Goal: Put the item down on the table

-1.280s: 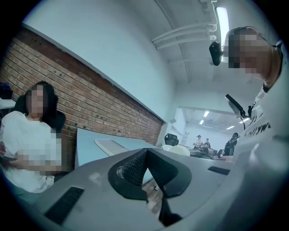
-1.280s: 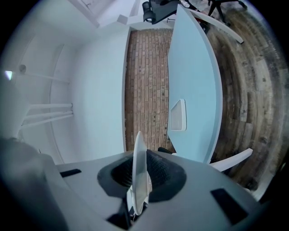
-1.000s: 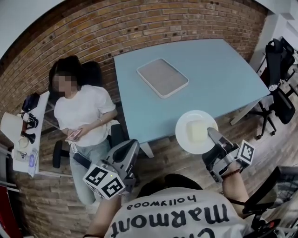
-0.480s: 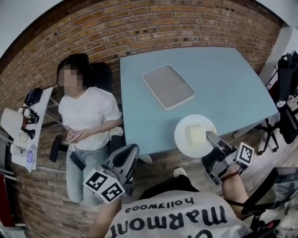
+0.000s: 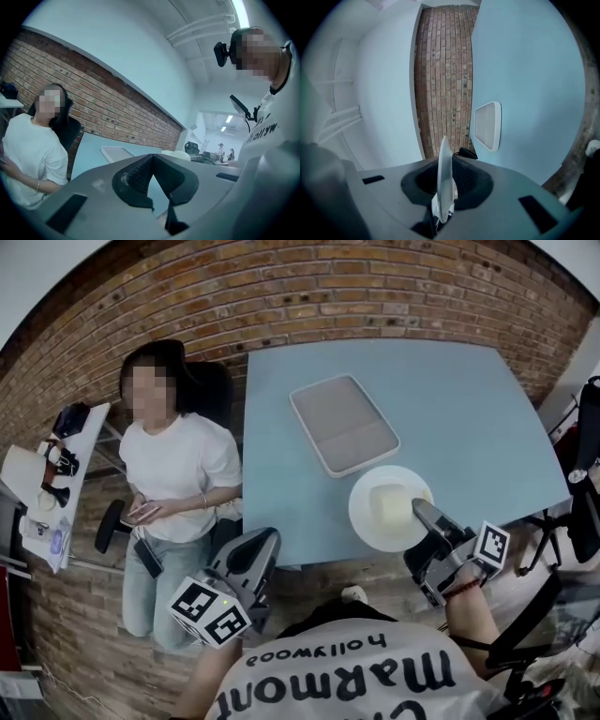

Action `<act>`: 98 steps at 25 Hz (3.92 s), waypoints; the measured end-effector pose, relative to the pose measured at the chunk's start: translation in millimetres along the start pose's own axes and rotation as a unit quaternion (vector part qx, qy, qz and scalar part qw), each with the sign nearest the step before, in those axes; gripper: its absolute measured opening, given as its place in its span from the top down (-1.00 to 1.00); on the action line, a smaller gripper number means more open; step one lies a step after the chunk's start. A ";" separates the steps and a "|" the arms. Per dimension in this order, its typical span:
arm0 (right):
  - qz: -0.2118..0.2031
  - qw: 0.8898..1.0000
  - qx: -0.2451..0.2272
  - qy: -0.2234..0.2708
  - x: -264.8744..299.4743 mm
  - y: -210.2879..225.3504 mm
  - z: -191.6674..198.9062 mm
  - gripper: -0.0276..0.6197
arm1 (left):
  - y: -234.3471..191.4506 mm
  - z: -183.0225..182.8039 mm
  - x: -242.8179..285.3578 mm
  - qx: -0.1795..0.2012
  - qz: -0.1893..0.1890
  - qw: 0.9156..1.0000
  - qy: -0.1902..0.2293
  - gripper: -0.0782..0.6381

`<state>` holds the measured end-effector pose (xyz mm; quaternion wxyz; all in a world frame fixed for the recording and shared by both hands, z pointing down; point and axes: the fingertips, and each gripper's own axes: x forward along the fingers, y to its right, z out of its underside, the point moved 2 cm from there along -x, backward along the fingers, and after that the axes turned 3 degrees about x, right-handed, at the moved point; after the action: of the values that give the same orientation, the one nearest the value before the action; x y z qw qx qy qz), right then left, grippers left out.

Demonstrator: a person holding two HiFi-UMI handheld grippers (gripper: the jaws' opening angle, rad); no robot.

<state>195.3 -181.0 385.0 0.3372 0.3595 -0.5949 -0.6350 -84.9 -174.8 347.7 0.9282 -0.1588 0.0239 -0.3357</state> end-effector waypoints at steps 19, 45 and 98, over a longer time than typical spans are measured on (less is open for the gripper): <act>0.045 0.997 0.006 -0.068 44.2 41.0 -73.9 0.79 | -4.1 0.2 59.5 -0.009 -0.059 0.998 -0.008 0.76; 0.058 0.992 0.029 -0.110 72.0 75.1 -117.7 0.79 | -7.8 16.4 96.1 -0.016 -0.114 0.993 -0.019 0.76; 0.202 0.959 -0.135 -0.144 229.9 136.2 -122.4 0.79 | -130.0 7.9 106.8 -0.050 -0.137 0.988 -0.047 0.76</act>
<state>182.2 -449.5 504.1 0.4146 0.0871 -0.6062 -0.6731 -81.1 -334.1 402.3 0.8646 -0.2224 -0.0244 -0.4500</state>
